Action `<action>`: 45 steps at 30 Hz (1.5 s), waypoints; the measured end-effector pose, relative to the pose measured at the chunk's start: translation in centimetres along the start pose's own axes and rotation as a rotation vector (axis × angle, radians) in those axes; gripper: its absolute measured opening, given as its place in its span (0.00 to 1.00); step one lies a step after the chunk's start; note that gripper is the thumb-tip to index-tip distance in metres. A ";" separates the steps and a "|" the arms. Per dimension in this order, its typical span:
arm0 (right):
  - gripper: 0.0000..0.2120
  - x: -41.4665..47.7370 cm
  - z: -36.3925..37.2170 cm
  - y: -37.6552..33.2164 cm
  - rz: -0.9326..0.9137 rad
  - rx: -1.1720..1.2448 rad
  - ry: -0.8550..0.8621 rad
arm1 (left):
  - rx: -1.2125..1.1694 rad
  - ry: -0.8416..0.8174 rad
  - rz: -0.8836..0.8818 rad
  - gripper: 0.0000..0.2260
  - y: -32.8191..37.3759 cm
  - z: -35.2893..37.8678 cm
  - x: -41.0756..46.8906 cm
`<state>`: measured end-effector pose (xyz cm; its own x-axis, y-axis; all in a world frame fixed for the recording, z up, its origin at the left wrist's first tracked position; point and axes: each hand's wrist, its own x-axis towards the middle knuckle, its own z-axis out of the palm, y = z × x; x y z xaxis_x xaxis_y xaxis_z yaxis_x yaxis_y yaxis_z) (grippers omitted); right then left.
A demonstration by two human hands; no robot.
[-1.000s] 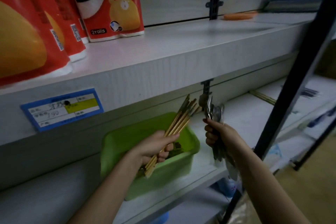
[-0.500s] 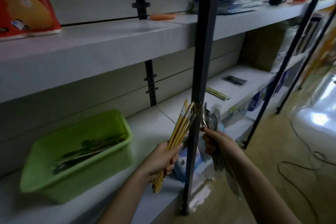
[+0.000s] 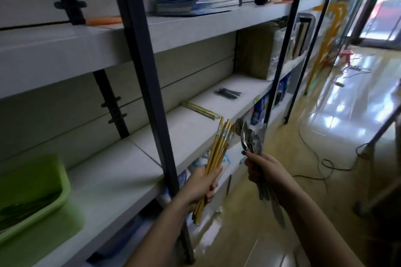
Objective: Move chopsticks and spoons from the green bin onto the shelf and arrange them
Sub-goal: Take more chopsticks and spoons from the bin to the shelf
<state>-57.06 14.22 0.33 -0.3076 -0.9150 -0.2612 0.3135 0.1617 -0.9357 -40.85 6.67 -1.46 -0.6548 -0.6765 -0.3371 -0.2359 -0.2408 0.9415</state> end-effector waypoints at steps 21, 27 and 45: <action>0.08 27.4 -8.9 -10.2 0.032 -0.005 0.032 | -0.120 0.285 0.045 0.10 8.7 -1.6 29.4; 0.07 34.3 -10.0 -11.2 0.088 -0.009 -0.006 | -0.119 0.458 0.000 0.12 8.5 -3.5 34.7; 0.08 57.7 -16.4 -12.8 0.154 -0.557 -0.349 | 0.320 1.299 -0.381 0.17 4.2 -5.8 44.7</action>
<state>-93.52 -34.57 -6.62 0.0410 -0.9170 -0.3967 -0.2082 0.3805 -0.9011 -66.91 -28.60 -12.52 0.5736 -0.8032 -0.1607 -0.5146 -0.5060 0.6922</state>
